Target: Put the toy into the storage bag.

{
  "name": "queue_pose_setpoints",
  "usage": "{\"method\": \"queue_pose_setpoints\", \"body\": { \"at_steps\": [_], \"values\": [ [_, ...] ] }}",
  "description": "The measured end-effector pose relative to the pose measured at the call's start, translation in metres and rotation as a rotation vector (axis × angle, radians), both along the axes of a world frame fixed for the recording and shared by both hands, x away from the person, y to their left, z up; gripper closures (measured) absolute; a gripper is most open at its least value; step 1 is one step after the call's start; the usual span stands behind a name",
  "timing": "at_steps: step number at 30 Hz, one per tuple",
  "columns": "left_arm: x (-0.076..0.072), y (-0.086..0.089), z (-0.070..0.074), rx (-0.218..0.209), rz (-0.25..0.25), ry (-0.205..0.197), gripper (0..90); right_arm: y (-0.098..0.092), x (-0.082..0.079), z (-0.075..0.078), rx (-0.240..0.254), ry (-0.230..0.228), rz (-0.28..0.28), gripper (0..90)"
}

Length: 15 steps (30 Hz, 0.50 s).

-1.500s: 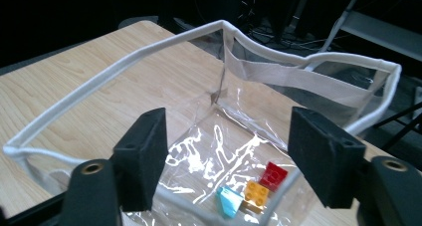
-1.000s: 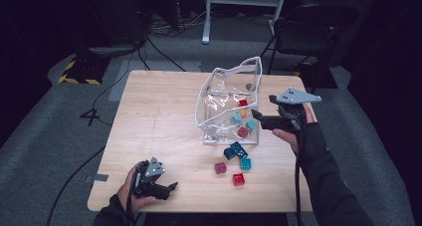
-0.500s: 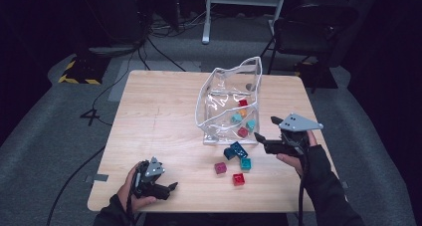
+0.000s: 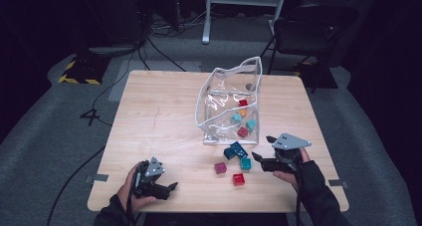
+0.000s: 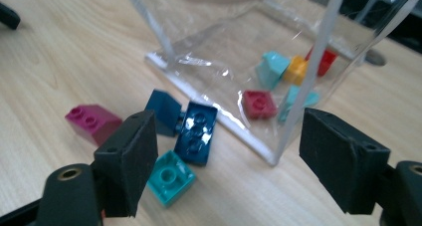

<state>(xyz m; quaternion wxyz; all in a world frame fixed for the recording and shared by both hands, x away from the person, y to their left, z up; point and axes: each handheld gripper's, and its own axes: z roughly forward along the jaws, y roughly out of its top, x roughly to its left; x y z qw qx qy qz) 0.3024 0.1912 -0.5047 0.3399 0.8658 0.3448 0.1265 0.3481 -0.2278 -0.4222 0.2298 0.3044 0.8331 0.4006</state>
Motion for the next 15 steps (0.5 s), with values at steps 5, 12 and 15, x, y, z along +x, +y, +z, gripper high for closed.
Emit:
{"method": "queue_pose_setpoints", "body": {
  "at_steps": [5, 12, 15],
  "values": [
    [0.000, 0.000, 0.000, 0.000, 0.000, 0.000, 10.6, 0.000, 0.000, -0.018, -0.014, 0.033, 0.013, 24.0],
    [0.000, 0.000, 0.000, 0.000, 0.000, -0.001, 10.6, 0.006, 0.000, -0.045, -0.049, 0.076, 0.043, 24.6],
    [0.000, 0.000, 0.000, 0.000, 0.001, 0.000, 10.6, 0.010, 0.000, -0.054, -0.062, 0.091, 0.056, 24.9]
  ]
}}
